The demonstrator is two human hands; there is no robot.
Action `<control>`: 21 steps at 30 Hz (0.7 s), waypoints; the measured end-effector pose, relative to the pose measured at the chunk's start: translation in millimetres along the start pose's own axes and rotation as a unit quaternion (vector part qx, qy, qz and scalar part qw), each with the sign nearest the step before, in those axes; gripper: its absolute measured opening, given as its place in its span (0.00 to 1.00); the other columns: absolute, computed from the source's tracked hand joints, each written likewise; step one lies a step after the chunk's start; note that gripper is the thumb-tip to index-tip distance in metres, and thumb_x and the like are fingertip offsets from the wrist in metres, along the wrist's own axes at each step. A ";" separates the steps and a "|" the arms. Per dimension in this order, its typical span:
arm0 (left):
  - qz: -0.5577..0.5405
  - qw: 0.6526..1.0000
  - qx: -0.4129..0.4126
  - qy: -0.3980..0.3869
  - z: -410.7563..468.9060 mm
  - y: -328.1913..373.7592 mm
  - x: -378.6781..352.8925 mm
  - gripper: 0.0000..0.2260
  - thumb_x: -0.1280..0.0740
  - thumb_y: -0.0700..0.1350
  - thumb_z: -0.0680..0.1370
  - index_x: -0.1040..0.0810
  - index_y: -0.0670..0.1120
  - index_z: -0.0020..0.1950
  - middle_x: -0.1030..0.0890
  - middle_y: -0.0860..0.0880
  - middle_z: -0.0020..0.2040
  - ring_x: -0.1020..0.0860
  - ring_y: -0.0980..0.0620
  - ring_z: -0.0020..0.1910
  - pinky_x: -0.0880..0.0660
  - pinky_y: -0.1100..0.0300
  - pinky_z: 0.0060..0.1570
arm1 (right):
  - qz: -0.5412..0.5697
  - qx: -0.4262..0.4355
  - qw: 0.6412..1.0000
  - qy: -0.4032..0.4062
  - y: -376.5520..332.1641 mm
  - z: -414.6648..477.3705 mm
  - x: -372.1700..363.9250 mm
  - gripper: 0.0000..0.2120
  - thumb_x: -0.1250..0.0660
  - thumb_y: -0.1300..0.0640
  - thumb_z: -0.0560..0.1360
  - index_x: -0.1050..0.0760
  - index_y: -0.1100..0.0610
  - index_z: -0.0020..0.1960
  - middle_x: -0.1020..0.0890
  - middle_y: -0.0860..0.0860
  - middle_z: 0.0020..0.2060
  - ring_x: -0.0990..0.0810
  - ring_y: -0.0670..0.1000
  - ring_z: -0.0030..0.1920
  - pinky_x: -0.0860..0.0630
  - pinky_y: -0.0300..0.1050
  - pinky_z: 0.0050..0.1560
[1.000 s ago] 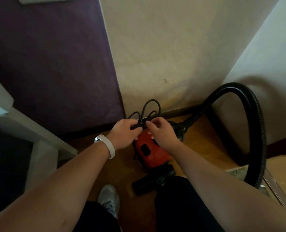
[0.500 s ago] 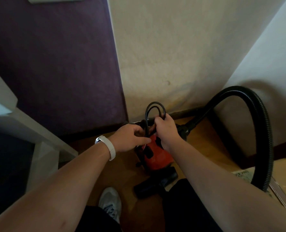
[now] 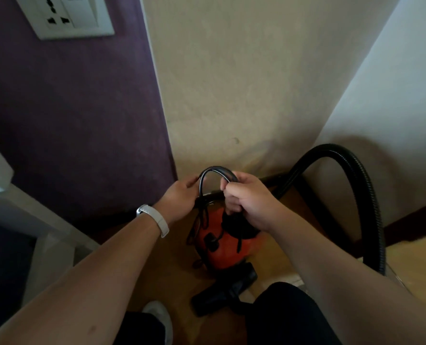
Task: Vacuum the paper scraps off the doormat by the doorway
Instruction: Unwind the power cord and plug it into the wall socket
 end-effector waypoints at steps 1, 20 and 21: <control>0.024 1.000 -0.005 -0.004 -0.4 2.5 -2.1 0.07 0.40 0.46 0.84 0.21 0.51 0.52 0.25 0.57 0.32 0.29 0.65 0.25 0.34 0.73 0.28 | 0.004 -0.003 1.000 -0.009 -2.6 -0.7 1.0 0.14 0.48 0.72 0.74 0.29 0.58 0.39 0.39 0.48 0.21 0.40 0.49 0.22 0.36 0.43 0.29; 0.094 0.990 -0.101 0.008 -10.9 40.0 19.2 0.21 0.35 0.53 0.80 0.23 0.35 0.39 0.32 0.50 0.26 0.35 0.56 0.23 0.36 0.61 0.26 | -0.306 0.009 0.951 -0.046 -16.3 5.9 15.9 0.25 0.41 0.41 0.81 0.23 0.63 0.47 0.21 0.50 0.32 0.23 0.46 0.32 0.26 0.49 0.40; 0.094 0.990 -0.102 0.010 -12.7 40.4 18.9 0.21 0.35 0.53 0.81 0.23 0.35 0.40 0.32 0.50 0.26 0.35 0.56 0.23 0.36 0.60 0.27 | -0.322 0.022 0.945 -0.051 -19.6 6.0 7.6 0.24 0.41 0.41 0.81 0.23 0.62 0.50 0.21 0.49 0.33 0.22 0.47 0.34 0.23 0.55 0.44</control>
Point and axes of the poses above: each hand's wrist, its own z-axis towards the middle knuckle, its own x-axis out of the back of the hand, y = z × x, the point moved 10 cm from there along z, towards the middle knuckle
